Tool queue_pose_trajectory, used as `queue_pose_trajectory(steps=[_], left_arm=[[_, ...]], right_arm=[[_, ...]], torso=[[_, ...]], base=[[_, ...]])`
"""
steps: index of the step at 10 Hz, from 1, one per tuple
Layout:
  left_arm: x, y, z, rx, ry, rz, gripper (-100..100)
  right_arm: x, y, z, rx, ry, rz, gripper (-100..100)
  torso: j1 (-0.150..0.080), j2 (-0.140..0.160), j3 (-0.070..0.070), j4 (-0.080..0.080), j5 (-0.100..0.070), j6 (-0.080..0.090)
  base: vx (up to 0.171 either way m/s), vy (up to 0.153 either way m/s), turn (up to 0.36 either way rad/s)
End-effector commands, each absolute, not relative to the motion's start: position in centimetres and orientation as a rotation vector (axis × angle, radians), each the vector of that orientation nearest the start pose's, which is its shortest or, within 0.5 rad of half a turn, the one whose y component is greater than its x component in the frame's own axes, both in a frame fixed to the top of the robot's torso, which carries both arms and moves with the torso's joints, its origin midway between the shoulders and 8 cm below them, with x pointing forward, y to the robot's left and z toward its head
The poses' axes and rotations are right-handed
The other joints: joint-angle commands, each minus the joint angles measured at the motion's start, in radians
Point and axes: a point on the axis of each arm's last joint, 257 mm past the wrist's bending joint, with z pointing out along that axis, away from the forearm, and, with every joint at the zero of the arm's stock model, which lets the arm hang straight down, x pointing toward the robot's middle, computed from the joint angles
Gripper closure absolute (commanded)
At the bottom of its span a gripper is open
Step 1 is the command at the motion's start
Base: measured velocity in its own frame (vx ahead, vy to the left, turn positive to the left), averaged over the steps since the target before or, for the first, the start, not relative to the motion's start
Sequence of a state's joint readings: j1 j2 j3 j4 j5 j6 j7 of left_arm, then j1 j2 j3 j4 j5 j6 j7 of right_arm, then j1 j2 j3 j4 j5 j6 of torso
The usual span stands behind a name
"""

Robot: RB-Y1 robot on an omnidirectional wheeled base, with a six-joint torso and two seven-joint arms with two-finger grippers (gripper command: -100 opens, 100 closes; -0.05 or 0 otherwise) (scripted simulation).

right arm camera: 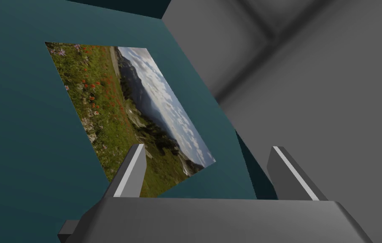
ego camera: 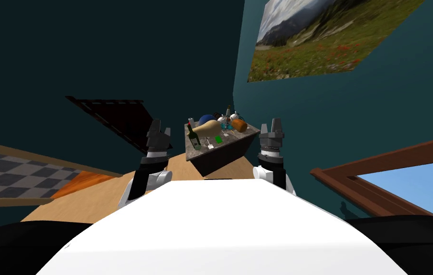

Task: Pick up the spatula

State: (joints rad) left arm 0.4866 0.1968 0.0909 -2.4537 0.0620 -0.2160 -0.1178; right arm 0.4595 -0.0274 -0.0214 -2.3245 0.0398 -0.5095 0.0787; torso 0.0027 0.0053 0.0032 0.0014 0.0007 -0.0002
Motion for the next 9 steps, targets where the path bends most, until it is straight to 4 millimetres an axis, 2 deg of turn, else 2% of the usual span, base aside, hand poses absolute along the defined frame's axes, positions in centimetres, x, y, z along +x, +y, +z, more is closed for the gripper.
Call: queue_pose_trajectory(steps=[1,4,9], left_arm=[[35.9,29.2,4.7,-0.588,0.866,-1.108,-100],[36.9,30.2,2.9,-0.642,0.940,-1.071,-100],[38.0,31.9,-0.6,-0.731,1.071,-1.003,-100]], right_arm=[[33.5,-27.1,5.8,0.509,0.608,1.216,0],[33.5,-27.1,5.9,0.509,0.608,1.216,0],[33.5,-27.1,5.8,0.509,0.608,1.216,0]], torso=[[0.000,0.000,0.000,0.000,0.000,0.000],[0.000,0.000,0.000,0.000,0.000,0.000],[-0.001,-0.004,-0.003,-0.001,0.000,0.000]], base=[[-0.050,0.018,-0.131],[-0.069,0.019,-0.165],[-0.030,0.001,-0.126]])
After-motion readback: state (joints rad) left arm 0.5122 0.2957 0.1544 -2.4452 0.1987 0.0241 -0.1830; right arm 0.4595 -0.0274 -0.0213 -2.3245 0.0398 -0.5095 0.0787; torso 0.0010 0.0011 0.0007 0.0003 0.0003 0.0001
